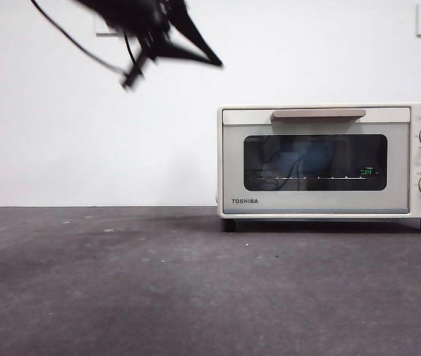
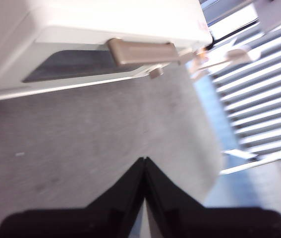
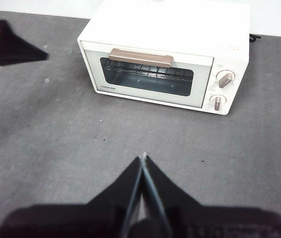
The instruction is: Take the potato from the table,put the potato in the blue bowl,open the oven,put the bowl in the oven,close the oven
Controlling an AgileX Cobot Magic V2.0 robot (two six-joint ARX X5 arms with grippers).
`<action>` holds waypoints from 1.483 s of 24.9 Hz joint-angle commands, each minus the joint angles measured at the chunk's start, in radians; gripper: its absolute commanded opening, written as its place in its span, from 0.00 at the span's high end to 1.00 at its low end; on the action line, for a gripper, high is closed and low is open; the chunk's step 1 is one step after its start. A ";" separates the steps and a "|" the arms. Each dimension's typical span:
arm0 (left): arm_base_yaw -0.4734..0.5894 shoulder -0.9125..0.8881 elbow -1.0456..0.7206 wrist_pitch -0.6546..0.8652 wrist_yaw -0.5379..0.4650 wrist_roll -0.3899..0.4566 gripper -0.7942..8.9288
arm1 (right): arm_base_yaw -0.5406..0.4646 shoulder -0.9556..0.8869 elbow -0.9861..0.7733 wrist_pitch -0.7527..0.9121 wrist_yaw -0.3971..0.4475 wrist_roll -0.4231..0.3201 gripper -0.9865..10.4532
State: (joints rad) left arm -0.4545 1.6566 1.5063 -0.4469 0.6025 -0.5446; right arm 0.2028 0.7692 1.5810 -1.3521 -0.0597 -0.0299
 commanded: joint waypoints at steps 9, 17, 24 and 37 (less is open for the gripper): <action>-0.175 -0.327 -0.004 -0.502 -0.495 0.496 0.92 | 0.001 0.000 -0.010 -0.018 0.000 0.004 0.91; -0.259 -0.495 -0.003 -0.526 -0.499 0.524 0.92 | 0.001 0.003 -0.010 -0.018 0.000 0.006 0.91; -0.257 -0.540 -0.003 -0.531 -0.499 0.522 0.92 | 0.001 0.022 -0.010 -0.018 0.000 0.009 0.91; -0.251 -0.512 -0.004 -0.515 -0.525 0.622 0.92 | 0.001 0.134 -0.010 -0.018 0.000 0.008 0.91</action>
State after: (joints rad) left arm -0.7094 1.1446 1.5063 -0.9787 0.0948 -0.0196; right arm 0.2024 0.8948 1.5810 -1.3521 -0.0593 -0.0299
